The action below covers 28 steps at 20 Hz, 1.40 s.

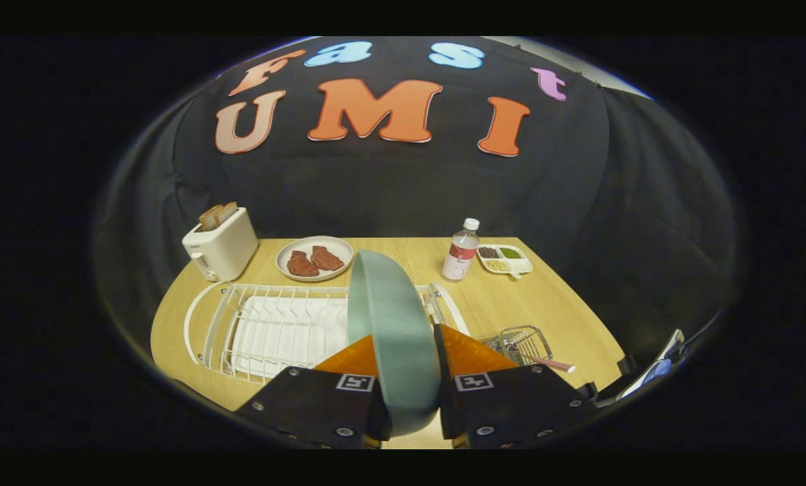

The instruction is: Take the plate from the dish rack, then take the spoon from the basket and place it into the plate.

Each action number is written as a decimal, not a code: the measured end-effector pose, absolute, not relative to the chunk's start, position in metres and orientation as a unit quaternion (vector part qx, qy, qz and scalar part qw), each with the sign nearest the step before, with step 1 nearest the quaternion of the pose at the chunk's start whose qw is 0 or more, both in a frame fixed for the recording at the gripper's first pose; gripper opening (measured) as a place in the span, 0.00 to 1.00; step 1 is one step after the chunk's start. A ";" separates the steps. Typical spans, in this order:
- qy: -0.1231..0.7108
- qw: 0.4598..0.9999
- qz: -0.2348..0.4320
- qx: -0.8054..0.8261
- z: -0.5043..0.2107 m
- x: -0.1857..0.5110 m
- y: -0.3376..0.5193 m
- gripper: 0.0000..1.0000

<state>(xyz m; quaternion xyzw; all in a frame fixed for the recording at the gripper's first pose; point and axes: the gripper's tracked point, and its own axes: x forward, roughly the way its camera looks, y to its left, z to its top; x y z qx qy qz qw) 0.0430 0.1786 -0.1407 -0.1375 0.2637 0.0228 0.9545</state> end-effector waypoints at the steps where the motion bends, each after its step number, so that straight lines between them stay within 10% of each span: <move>1: 0.263 0.955 0.026 -0.134 -0.140 0.035 0.176 0.29; 28: 0.414 0.900 0.033 0.130 -0.288 -0.120 0.123 0.29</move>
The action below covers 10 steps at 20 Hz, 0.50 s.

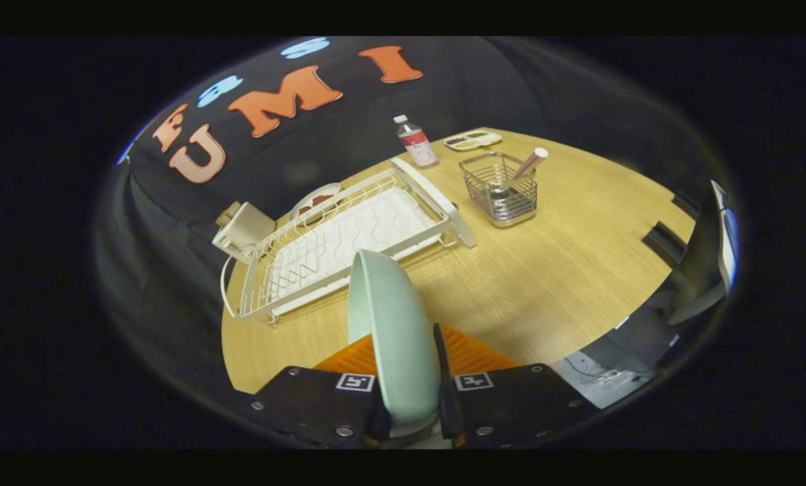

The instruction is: Take the plate from the dish rack, then take the spoon from the basket and place it into the plate.

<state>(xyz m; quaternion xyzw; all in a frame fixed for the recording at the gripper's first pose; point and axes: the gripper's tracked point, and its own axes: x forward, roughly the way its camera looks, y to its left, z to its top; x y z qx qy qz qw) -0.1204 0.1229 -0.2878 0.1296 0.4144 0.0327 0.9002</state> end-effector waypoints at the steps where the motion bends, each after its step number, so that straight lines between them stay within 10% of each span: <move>1: 0.416 0.899 0.034 0.135 -0.294 -0.121 0.125 0.29; 10: 0.447 0.852 0.048 0.268 -0.337 -0.114 0.146 0.29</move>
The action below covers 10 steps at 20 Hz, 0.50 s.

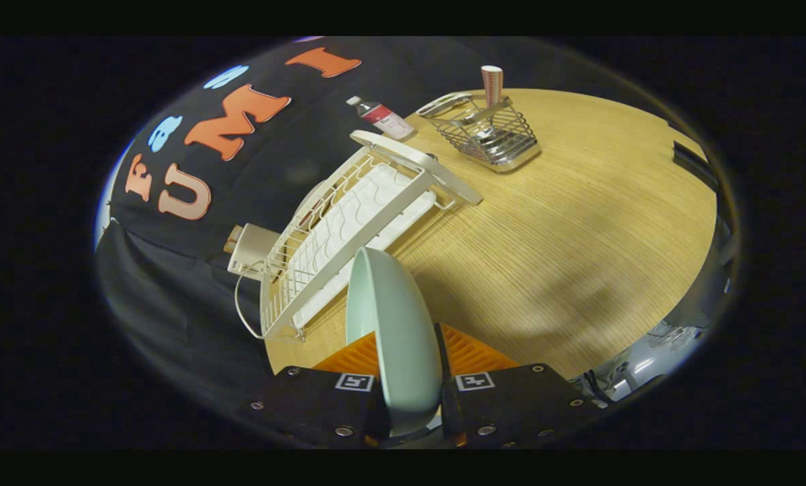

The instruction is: Take the plate from the dish rack, then take the spoon from the basket and place it into the plate.

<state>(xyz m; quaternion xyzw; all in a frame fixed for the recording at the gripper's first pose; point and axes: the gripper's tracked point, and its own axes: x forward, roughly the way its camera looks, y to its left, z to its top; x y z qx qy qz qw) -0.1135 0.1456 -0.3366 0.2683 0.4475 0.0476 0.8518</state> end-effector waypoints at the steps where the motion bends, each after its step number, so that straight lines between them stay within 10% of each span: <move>1: 0.451 0.854 0.044 0.256 -0.341 -0.114 0.142 0.32; 10: 0.452 0.872 0.015 0.189 -0.345 -0.117 0.109 0.55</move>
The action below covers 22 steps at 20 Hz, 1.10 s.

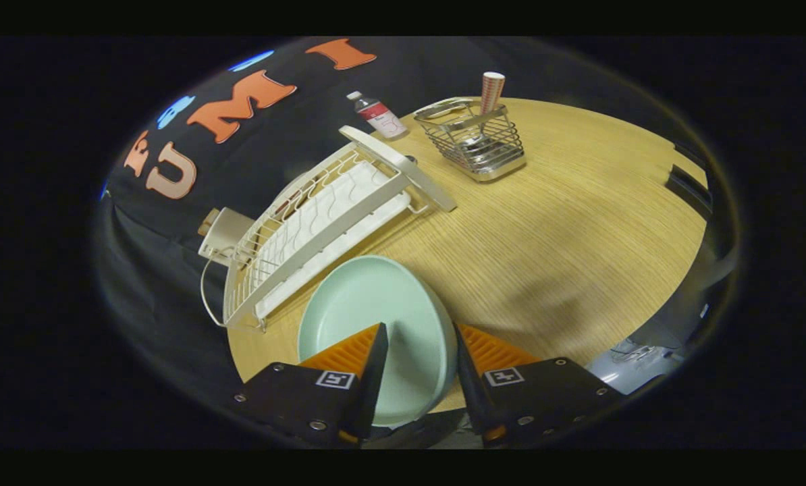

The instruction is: Take the plate from the dish rack, then take the spoon from the basket and place it into the plate.

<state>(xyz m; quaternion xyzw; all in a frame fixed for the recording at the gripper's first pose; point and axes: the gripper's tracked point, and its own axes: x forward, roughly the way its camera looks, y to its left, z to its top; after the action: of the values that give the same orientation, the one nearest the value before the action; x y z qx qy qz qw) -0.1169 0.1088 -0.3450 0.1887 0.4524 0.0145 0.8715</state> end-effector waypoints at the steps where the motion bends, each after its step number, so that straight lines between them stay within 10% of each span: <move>1: 0.451 0.872 0.011 0.188 -0.345 -0.118 0.106 0.57; 14: 0.364 0.929 -0.015 0.062 -0.287 -0.081 0.023 0.98; 22: 0.299 0.954 -0.012 -0.029 -0.245 -0.035 -0.013 0.99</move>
<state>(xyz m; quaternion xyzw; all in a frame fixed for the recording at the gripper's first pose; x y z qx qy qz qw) -0.0348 -0.0126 -0.2448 -0.0289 0.2994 -0.0117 0.9536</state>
